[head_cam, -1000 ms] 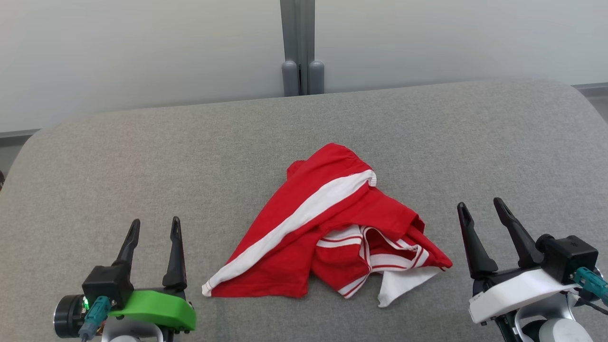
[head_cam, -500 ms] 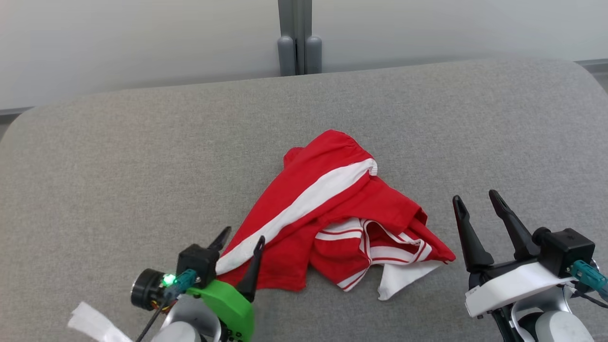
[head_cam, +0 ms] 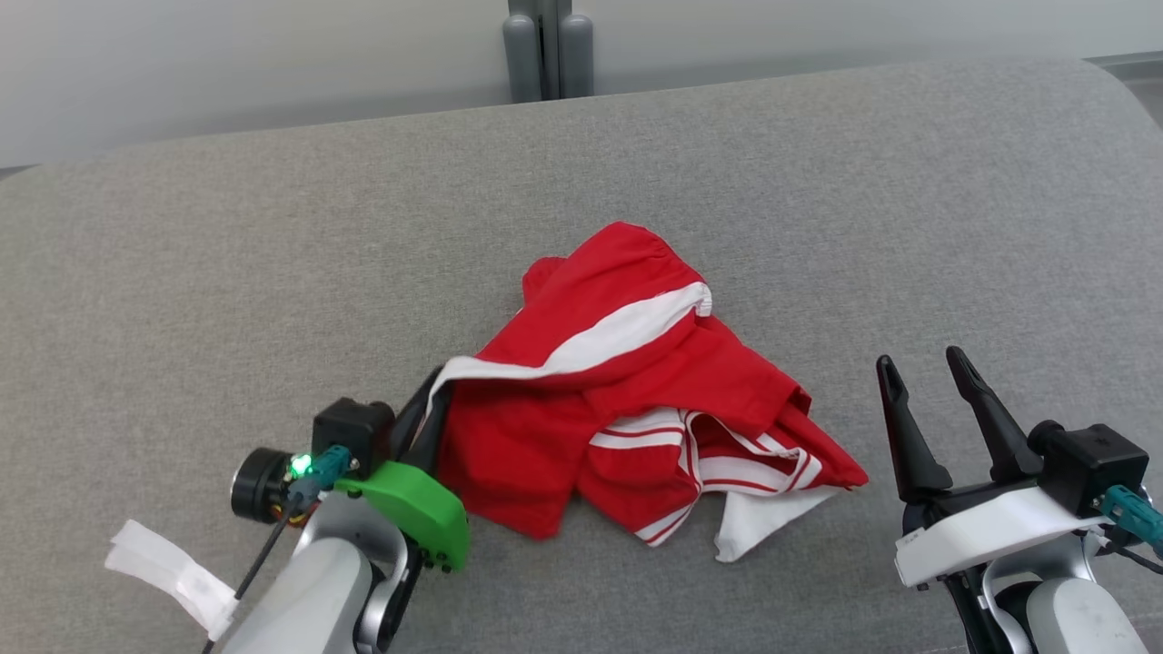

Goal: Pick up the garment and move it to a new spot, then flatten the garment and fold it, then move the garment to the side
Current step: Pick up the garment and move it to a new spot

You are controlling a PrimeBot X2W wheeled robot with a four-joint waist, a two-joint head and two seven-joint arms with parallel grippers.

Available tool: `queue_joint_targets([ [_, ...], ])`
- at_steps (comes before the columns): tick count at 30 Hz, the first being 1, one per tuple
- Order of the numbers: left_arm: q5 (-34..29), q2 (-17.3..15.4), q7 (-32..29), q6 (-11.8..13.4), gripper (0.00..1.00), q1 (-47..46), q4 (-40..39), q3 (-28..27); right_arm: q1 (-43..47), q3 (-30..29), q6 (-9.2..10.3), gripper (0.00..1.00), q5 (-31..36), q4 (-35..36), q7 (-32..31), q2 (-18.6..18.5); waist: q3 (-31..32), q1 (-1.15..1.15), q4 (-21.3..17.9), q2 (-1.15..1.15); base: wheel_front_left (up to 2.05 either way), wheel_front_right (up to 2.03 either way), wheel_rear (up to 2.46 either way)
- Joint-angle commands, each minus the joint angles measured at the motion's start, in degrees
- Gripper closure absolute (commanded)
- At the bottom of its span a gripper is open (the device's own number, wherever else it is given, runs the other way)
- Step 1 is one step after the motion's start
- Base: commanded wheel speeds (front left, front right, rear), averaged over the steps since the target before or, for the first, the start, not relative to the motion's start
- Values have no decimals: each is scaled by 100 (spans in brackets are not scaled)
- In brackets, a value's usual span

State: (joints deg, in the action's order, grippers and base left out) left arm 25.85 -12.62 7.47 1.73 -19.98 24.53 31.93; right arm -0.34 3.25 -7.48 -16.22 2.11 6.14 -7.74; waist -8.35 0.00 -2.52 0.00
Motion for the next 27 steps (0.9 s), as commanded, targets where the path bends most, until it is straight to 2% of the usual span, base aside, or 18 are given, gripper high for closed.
queue_joint_targets([
  [1, 58, -24, 139, 53, 100, -123, -205, -102, -21, -17, -3, 0, -12, -6, 39, 18, 59, 0, 95, 0, 0, 0, 0],
  [4, 102, -128, 315, 235, 100, -202, -777, -353, 13, -56, -3, 0, -13, -12, 71, 35, 142, 0, 248, 0, 0, 0, 0],
  [7, 20, -333, 354, 549, 100, -262, -1575, -663, 55, -75, -3, 0, -11, -9, 67, 50, 212, 0, 431, 0, 0, 0, 0],
  [11, -51, -768, 214, 947, 100, -362, -2672, -1182, 98, -151, -2, 0, -15, 14, 87, 78, 232, 0, 743, 0, 0, 0, 0],
  [14, -142, -1218, -14, 1192, 100, -530, -3342, -1651, 98, -184, -2, 0, -7, 50, 79, 89, 182, 0, 1002, 0, 0, 0, 0],
  [17, -204, -1640, -277, 1263, 100, -819, -3692, -2020, 61, -218, -3, 0, -2, 89, 66, 71, 101, 0, 1216, 0, 0, 0, 0],
  [20, -35, -1919, -600, 1166, 100, -1164, -3708, -2254, -41, -239, -3, 0, 12, 141, 36, 34, -49, 0, 1382, 0, 0, 0, 0],
  [27, 391, -2258, -803, 935, 100, -1765, -2754, -2709, -306, -201, -3, 0, 20, 268, -13, -110, -560, 0, 1474, 0, 0, 0, 0],
])
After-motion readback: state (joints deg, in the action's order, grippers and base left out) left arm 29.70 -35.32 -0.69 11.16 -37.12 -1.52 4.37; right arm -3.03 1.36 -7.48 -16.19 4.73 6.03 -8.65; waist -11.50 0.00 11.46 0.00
